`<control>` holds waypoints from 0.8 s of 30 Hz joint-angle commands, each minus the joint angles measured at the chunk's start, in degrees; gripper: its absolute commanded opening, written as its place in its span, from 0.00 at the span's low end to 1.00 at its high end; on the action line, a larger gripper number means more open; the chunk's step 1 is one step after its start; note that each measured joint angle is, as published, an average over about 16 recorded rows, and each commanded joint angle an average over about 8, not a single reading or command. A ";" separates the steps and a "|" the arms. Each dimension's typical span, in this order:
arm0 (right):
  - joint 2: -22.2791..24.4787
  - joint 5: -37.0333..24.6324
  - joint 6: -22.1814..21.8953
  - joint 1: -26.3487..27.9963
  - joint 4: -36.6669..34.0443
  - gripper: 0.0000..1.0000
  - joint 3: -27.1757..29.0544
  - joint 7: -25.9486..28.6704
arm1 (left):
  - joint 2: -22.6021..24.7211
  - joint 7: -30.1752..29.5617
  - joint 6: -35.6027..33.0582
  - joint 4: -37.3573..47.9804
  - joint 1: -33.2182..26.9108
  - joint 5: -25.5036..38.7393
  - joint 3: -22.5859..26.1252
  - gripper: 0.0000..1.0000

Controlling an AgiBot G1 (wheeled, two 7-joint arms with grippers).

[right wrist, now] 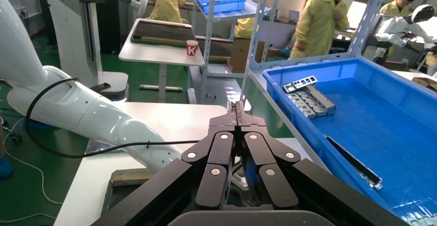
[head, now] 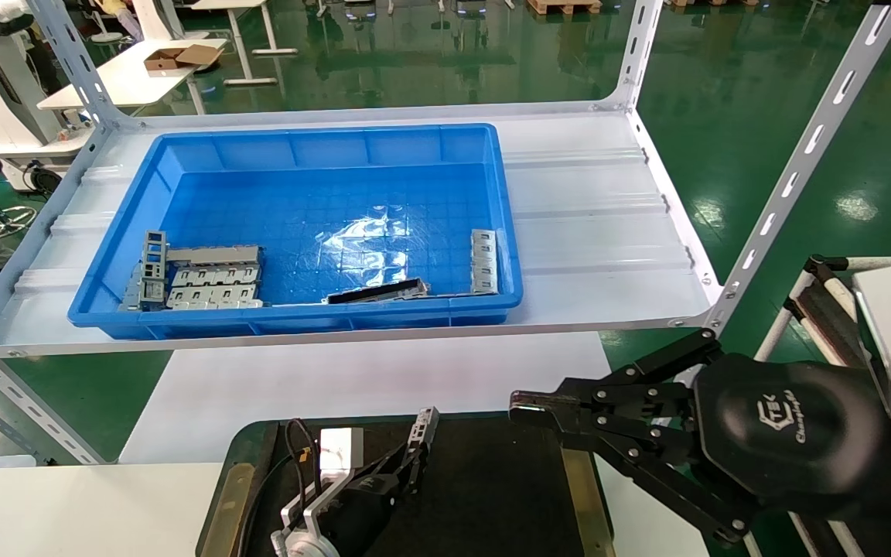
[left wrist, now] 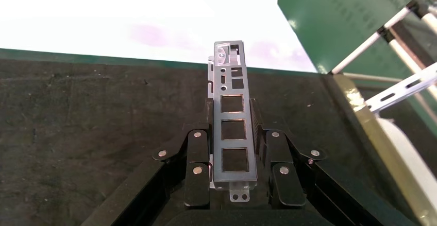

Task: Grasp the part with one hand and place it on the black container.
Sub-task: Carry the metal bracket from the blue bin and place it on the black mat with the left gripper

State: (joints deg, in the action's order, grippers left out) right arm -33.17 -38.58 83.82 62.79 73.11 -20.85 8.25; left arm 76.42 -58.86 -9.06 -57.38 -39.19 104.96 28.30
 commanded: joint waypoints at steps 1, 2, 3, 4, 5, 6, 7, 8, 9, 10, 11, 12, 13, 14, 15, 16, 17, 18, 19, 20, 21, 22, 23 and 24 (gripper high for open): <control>0.00 0.00 0.00 0.00 0.00 0.00 0.00 0.00 | 0.20 -0.99 0.45 -0.70 0.56 0.50 -0.15 0.00; 0.00 0.00 0.00 0.00 0.00 0.00 0.00 0.00 | 0.25 -1.44 0.62 -0.96 0.81 0.64 -0.12 0.00; 0.00 0.00 0.00 0.00 0.00 0.00 0.00 0.00 | 0.28 -1.86 0.80 -1.17 1.04 0.79 -0.09 0.00; 0.00 0.00 0.00 0.00 0.00 0.00 0.00 0.00 | 0.30 -2.26 0.95 -1.33 1.25 0.93 -0.05 0.00; 0.00 0.00 0.00 0.00 0.00 0.00 0.00 0.00 | 0.32 -2.66 1.12 -1.44 1.45 1.07 0.00 0.00; 0.00 0.00 0.00 0.00 0.00 0.00 -0.01 0.00 | 0.33 -3.04 1.27 -1.50 1.65 1.21 0.05 0.00; 0.00 0.00 0.00 0.00 0.00 0.00 -0.01 0.00 | 0.34 -3.39 1.42 -1.53 1.82 1.36 0.11 0.00; 0.00 0.00 0.00 0.00 0.00 0.00 -0.01 0.00 | 0.34 -3.74 1.57 -1.52 2.00 1.52 0.16 0.00; 0.00 0.01 0.00 0.00 0.00 0.00 -0.01 0.00 | 0.34 -4.08 1.73 -1.49 2.15 1.68 0.20 0.00; 0.00 0.01 0.00 0.00 0.00 0.00 -0.01 0.00 | 0.34 -4.37 1.89 -1.46 2.29 1.86 0.25 0.00; 0.00 0.01 0.00 0.00 0.00 0.00 -0.01 0.00 | 0.34 -4.67 2.05 -1.42 2.42 2.04 0.28 0.00; 0.00 0.01 0.00 0.00 0.00 0.00 -0.01 -0.01 | 0.34 -4.96 2.22 -1.39 2.54 2.22 0.32 0.00; 0.00 0.01 0.00 0.00 0.00 0.00 -0.01 -0.01 | 0.35 -5.22 2.37 -1.37 2.64 2.39 0.34 0.00; 0.00 0.01 0.00 0.00 0.00 0.00 -0.01 -0.01 | 0.35 -5.50 2.52 -1.36 2.75 2.56 0.37 0.00; 0.00 0.01 -0.01 0.00 0.00 0.00 -0.01 -0.01 | 0.35 -5.78 2.66 -1.35 2.86 2.72 0.38 0.00; 0.01 0.01 -0.01 0.00 0.00 0.00 -0.01 -0.01 | 0.35 -6.04 2.78 -1.35 2.96 2.86 0.39 0.00; 0.01 0.01 -0.01 0.00 0.00 0.00 -0.01 -0.01 | 0.35 -6.32 2.88 -1.36 3.06 3.00 0.40 0.00; 0.01 0.01 -0.01 0.00 0.00 0.00 -0.02 -0.01 | 0.34 -6.60 2.97 -1.36 3.17 3.14 0.41 0.00; 0.01 0.01 -0.01 0.00 0.00 0.00 -0.02 -0.01 | 0.34 -6.88 3.03 -1.37 3.29 3.26 0.42 0.00; 0.01 0.01 -0.01 0.00 0.00 0.00 -0.02 -0.01 | 0.33 -7.16 3.08 -1.38 3.40 3.39 0.42 0.00; 0.01 0.01 -0.01 0.00 0.00 0.00 -0.02 -0.01 | 0.33 -7.44 3.12 -1.39 3.52 3.52 0.42 0.00; 0.01 0.01 -0.01 0.00 0.00 0.00 -0.02 -0.01 | 0.33 -7.70 3.15 -1.40 3.62 3.65 0.42 0.00; 0.01 0.01 -0.01 0.01 0.00 0.00 -0.02 -0.01 | 0.33 -7.95 3.18 -1.41 3.71 3.80 0.43 0.00; 0.01 0.01 -0.01 0.01 0.00 0.00 -0.02 -0.01 | 0.33 -8.20 3.20 -1.42 3.79 3.95 0.42 0.00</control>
State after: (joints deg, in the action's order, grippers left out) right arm -33.16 -38.57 83.81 62.80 73.11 -20.87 8.24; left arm 76.77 -67.02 -5.90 -58.74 -35.52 108.95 28.71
